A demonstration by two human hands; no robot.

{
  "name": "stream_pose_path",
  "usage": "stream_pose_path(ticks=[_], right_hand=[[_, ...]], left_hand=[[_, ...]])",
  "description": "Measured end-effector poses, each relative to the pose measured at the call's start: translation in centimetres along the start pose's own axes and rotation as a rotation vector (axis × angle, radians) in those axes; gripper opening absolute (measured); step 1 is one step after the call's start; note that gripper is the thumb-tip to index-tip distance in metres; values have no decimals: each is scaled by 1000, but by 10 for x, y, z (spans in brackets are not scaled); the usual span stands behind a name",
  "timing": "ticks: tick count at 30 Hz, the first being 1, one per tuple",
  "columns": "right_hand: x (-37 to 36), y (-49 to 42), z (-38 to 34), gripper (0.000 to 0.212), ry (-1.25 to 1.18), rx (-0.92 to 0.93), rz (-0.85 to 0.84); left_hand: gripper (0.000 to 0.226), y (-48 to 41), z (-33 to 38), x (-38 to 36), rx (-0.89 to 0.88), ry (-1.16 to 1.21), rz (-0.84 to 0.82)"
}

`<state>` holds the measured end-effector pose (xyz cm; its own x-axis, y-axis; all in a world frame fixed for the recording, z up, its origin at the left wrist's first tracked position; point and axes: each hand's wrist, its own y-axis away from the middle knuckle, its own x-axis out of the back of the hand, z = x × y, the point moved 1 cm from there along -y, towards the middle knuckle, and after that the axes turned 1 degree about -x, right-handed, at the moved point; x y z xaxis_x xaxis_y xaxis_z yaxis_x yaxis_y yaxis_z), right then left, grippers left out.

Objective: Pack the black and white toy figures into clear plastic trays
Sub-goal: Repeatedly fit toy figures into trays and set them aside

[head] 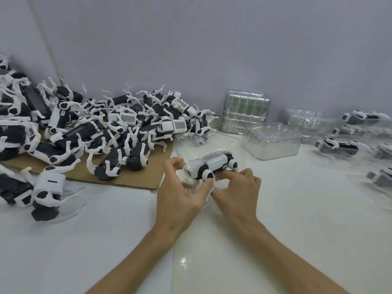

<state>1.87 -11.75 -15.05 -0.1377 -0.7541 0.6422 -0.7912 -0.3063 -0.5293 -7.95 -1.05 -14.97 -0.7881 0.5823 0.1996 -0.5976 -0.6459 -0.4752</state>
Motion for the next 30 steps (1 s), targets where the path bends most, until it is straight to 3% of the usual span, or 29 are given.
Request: stream_pose_path(ticks=[11,17,28,30], right_hand=[[2,-1,-1,22,-124,5,87],[0,-4,0,14,-104,-5,-7],[4,-7,0,32,-191,-54,-97],[4,-8,0,27,-227,-13,-125]], left_hand=[[72,-2,1,-2,-43,-17,75],[78,-1,4,-1,-43,-113,134],[72,-2,14,2,-77,-105,207],[72,-5,11,4,-63,-50,200]])
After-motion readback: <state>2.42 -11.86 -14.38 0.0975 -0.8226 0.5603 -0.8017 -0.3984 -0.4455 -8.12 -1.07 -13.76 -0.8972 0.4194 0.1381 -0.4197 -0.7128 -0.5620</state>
